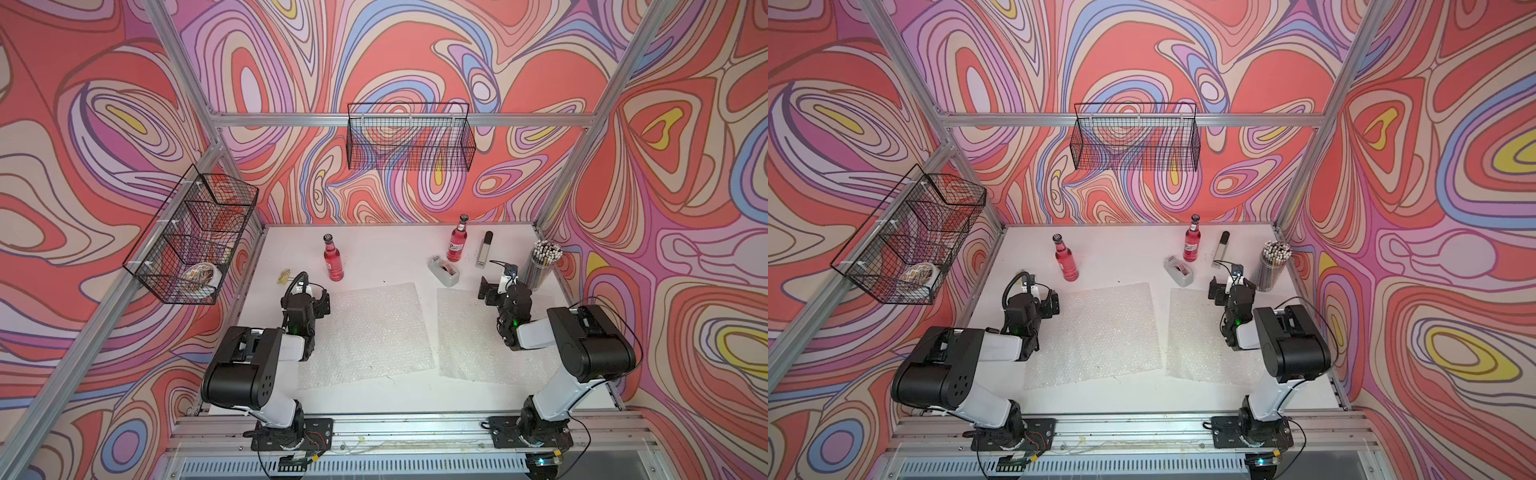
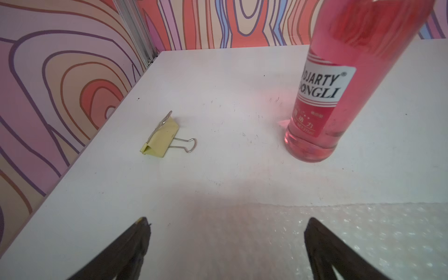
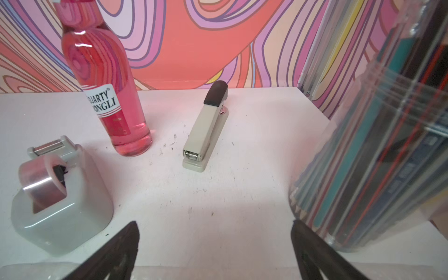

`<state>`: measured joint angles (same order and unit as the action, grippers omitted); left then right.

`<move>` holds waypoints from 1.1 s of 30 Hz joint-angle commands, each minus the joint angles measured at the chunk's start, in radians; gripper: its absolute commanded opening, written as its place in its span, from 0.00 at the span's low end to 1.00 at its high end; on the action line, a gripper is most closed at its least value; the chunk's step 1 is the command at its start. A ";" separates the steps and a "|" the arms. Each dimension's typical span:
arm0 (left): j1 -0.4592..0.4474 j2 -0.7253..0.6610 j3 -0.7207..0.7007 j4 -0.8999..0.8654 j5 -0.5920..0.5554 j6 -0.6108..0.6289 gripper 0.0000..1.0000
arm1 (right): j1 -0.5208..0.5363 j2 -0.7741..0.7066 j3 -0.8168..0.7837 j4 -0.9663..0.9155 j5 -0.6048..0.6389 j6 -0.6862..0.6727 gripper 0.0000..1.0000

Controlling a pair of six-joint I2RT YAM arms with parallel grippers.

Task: Wrap wine bottles in bubble wrap
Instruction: Adjust the bubble wrap at the center of the board.

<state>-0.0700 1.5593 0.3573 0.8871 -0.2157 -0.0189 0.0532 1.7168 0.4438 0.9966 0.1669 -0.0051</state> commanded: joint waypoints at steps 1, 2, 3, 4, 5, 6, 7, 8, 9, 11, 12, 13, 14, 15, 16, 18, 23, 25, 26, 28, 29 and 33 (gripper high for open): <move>0.007 -0.013 0.004 0.045 0.014 0.011 1.00 | 0.000 -0.006 -0.002 0.013 -0.008 0.011 0.98; 0.007 -0.012 0.007 0.040 0.017 0.014 1.00 | 0.000 -0.007 -0.002 0.013 -0.007 0.011 0.98; 0.007 -0.013 0.008 0.038 0.018 0.014 1.00 | 0.000 -0.006 -0.002 0.013 -0.007 0.011 0.98; 0.007 -0.013 0.008 0.038 0.019 0.014 1.00 | 0.000 -0.006 -0.001 0.014 -0.008 0.010 0.98; 0.007 -0.011 0.009 0.038 0.020 0.016 1.00 | 0.000 -0.006 -0.002 0.013 -0.008 0.010 0.98; 0.007 -0.012 0.010 0.035 0.022 0.016 1.00 | 0.000 -0.006 -0.001 0.013 -0.007 0.010 0.98; 0.007 -0.013 0.010 0.034 0.022 0.016 1.00 | 0.000 -0.006 -0.001 0.013 -0.007 0.011 0.98; 0.007 -0.012 0.011 0.035 0.022 0.016 1.00 | 0.000 -0.006 -0.002 0.013 -0.007 0.010 0.98; 0.007 -0.011 0.011 0.034 0.022 0.017 1.00 | 0.000 -0.006 -0.002 0.013 -0.008 0.010 0.98; 0.008 -0.011 0.012 0.032 0.024 0.016 1.00 | 0.000 -0.006 -0.001 0.013 -0.008 0.010 0.98; 0.007 -0.011 0.012 0.030 0.025 0.016 1.00 | 0.000 -0.006 -0.001 0.014 -0.007 0.011 0.98; 0.007 -0.012 0.012 0.030 0.027 0.016 1.00 | 0.000 -0.006 0.000 0.012 -0.007 0.010 0.98; 0.008 -0.013 0.012 0.030 0.027 0.016 1.00 | -0.001 -0.006 0.002 0.009 -0.008 0.013 0.98; 0.008 -0.013 0.012 0.030 0.028 0.016 1.00 | -0.003 -0.006 0.005 0.001 -0.010 0.017 0.98; 0.009 -0.013 0.012 0.030 0.029 0.017 1.00 | -0.008 -0.006 0.009 -0.007 -0.019 0.020 0.98; 0.009 -0.015 0.009 0.032 0.079 0.035 1.00 | -0.018 -0.007 0.018 -0.026 -0.036 0.025 0.98; 0.008 -0.038 -0.016 0.071 0.053 0.032 1.00 | -0.018 -0.027 -0.013 0.025 -0.054 0.008 0.98; 0.007 -0.125 -0.003 -0.032 0.034 0.024 1.00 | -0.018 -0.077 -0.020 -0.004 -0.076 0.002 0.98; 0.007 -0.187 0.017 -0.120 0.022 0.019 1.00 | -0.018 -0.117 -0.016 -0.054 -0.092 -0.005 0.98; 0.006 -0.296 0.071 -0.289 -0.011 0.013 1.00 | -0.018 -0.196 0.010 -0.162 -0.133 -0.019 0.98; 0.006 -0.346 0.104 -0.367 -0.029 0.001 1.00 | -0.018 -0.240 0.028 -0.221 -0.160 -0.026 0.98; 0.006 -0.455 0.302 -0.777 -0.012 -0.086 1.00 | -0.016 -0.382 0.092 -0.390 -0.292 0.052 0.96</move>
<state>-0.0681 1.1572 0.5465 0.4522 -0.2138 -0.0387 0.0395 1.4006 0.4866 0.7513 0.0006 0.0017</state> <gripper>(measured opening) 0.998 0.967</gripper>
